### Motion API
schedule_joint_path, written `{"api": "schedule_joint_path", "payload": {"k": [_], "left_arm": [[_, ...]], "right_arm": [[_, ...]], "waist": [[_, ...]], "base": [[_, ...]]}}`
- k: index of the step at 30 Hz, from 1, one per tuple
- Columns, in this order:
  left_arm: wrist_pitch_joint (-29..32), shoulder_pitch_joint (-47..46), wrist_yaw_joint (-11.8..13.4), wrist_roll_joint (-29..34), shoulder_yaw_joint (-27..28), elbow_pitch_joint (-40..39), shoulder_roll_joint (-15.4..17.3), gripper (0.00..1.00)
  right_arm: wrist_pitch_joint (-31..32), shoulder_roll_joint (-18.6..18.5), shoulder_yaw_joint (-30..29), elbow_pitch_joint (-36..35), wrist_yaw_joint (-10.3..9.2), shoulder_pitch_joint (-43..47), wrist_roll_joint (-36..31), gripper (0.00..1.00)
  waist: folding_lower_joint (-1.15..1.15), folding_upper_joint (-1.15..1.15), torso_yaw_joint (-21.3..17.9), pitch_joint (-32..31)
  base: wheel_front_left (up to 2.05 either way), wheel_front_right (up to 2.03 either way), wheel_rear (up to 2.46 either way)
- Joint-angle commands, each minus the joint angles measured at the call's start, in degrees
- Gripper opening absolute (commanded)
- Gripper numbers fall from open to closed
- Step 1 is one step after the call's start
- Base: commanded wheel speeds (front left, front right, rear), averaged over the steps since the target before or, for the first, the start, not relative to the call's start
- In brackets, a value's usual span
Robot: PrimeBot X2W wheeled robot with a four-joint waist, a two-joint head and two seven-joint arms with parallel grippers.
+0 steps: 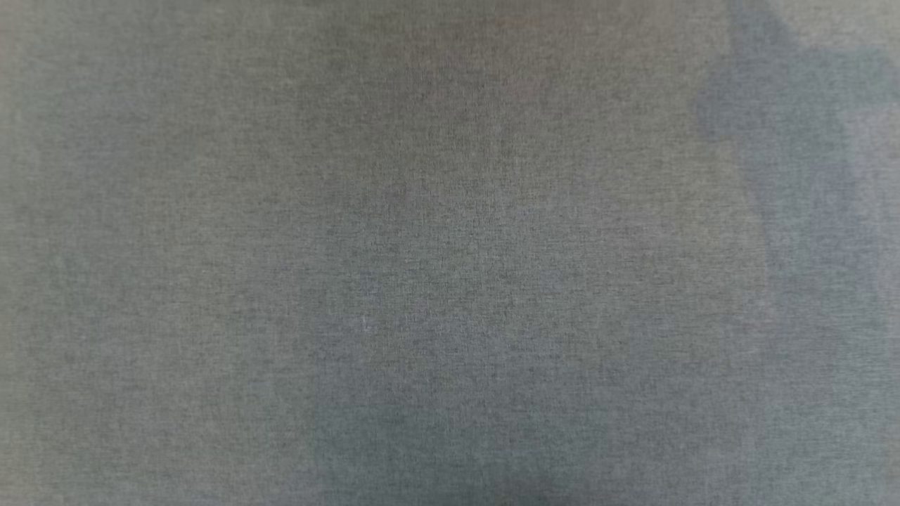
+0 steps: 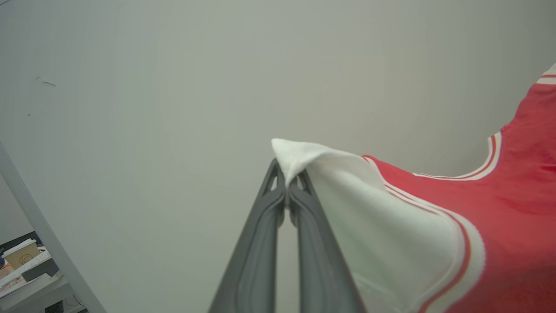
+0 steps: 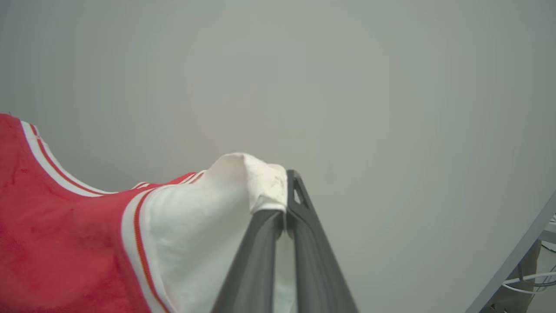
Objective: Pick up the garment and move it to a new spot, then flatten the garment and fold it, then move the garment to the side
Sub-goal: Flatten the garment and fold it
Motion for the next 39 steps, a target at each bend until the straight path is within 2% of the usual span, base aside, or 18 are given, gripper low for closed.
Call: {"api": "schedule_joint_path", "payload": {"k": [1,7,11,15,20,27,31,39], "left_arm": [[-0.63,-1.48,-0.50,0.60,0.39,1.33,-0.43,0.00],[-2.51,-1.67,-2.78,0.73,0.47,7.00,-1.92,0.00],[-3.30,1.55,-3.39,-0.51,1.93,8.41,-2.50,0.00],[-3.50,7.69,-3.31,-0.86,4.33,6.55,-1.55,0.00],[-3.53,18.71,-1.89,0.06,9.05,-0.36,0.88,0.00],[-3.54,40.38,1.38,1.46,14.31,-11.91,4.70,0.00],[-3.54,53.11,3.71,0.86,16.24,-17.21,5.71,0.00],[-3.54,76.07,7.92,-1.04,20.22,-22.64,6.27,0.00]], "right_arm": [[-0.97,0.46,0.78,1.14,0.01,-1.87,-0.58,0.00],[-4.65,2.13,4.51,6.81,0.01,-4.97,0.45,0.00],[-8.10,2.59,7.06,8.81,0.01,-2.89,2.40,0.00],[-12.04,2.68,8.89,9.32,0.01,2.25,5.28,0.00],[-16.00,1.01,12.13,6.55,0.01,10.26,9.27,0.00],[-19.22,-1.41,16.10,0.63,0.01,26.14,13.95,0.00],[-19.62,-1.88,17.67,-2.08,0.01,35.93,15.09,0.00],[-20.25,-0.97,15.41,-4.00,0.01,55.00,16.21,0.00]], "waist": [[-0.01,0.00,-0.09,3.45],[-0.01,0.00,-0.30,4.95],[-0.01,0.00,-0.46,5.32],[-0.01,0.00,-0.64,4.46],[-0.01,0.00,-0.65,2.24],[-0.01,0.00,-1.37,-3.83],[-0.01,0.00,-1.66,-7.75],[-0.01,0.00,-1.74,-14.93]], "base": [[0.00,0.00,0.00],[0.00,0.00,0.00],[0.00,0.00,0.00],[0.00,0.00,0.00],[0.00,0.00,0.00],[0.00,0.00,0.00],[0.00,0.00,0.00],[0.00,0.00,0.00]]}}
